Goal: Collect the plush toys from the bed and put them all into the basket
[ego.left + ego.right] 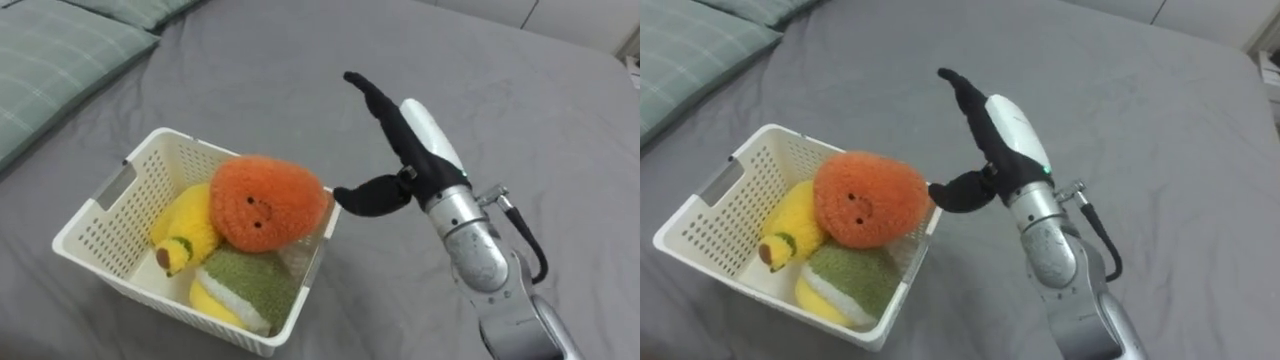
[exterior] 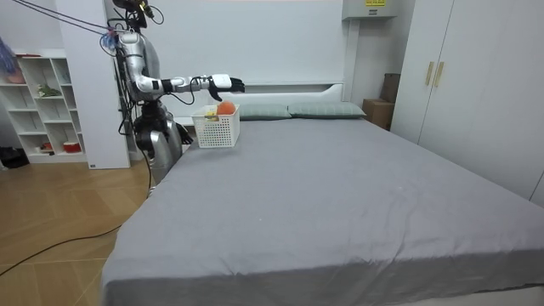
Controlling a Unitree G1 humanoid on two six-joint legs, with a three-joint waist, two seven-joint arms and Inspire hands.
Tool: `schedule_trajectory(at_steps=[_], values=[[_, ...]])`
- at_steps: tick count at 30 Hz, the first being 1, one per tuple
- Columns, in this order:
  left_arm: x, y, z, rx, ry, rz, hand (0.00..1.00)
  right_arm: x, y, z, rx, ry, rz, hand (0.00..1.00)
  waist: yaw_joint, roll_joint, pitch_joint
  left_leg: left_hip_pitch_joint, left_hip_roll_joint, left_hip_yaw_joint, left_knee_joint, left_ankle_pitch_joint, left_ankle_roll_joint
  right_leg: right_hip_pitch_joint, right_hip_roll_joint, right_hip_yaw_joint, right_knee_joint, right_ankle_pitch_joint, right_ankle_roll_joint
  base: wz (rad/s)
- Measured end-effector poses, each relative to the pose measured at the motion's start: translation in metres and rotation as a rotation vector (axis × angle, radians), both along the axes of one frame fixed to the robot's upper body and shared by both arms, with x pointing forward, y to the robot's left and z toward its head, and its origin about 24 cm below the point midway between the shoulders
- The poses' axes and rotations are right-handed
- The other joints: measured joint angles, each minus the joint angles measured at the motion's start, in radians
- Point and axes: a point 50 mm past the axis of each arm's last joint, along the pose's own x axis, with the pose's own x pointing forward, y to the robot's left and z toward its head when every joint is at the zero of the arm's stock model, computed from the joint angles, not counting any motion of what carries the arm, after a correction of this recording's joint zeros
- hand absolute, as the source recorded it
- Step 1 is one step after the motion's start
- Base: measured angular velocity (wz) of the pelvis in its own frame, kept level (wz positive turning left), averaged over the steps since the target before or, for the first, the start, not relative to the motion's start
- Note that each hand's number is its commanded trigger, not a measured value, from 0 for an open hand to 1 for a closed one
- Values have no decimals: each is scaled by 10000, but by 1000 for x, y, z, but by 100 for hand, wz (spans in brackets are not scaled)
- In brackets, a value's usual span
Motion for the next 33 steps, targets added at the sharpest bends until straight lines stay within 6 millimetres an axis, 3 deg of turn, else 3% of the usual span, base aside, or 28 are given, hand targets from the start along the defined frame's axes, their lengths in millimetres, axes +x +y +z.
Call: schedule_trajectory(at_steps=[4,5,10,18,25,27,33], values=[[-7,2,-1,48,130,167,0,-9,-21,-13,187,334,-989,0,-379,32,-172,65,11,152,-3,0,0,25,4,155,2,0,0,-7],[-11,2,-1,50,211,260,0,-12,-26,-17,206,458,-1178,0,-433,68,-184,143,19,220,-18,0,0,42,12,246,2,0,0,-17],[-19,5,-1,111,339,443,0,-21,-51,-35,633,1046,-2348,0,-725,128,-185,196,70,336,-46,-2,3,39,6,294,34,0,0,-9],[-30,5,-3,178,496,703,0,-35,-87,-66,3272,1923,-4820,0,-1207,143,-150,252,61,517,3,-3,2,55,45,531,33,4,-7,-5],[-36,6,-3,254,396,1089,0,-66,-117,-101,4971,2644,-7767,0,-1362,177,-78,195,52,760,-70,-6,4,-126,72,777,19,1,-1,-9],[-41,6,-3,259,474,1140,0,-72,-123,-108,5668,2721,-8528,0,-1529,214,-94,204,62,800,-73,-17,6,-116,83,800,15,1,1,-7],[-52,7,-3,324,610,1480,0,-121,-145,-154,7773,3998,-11995,0,-1916,370,-86,352,173,882,-63,-128,-15,10,128,852,-16,-1,1,-3]])
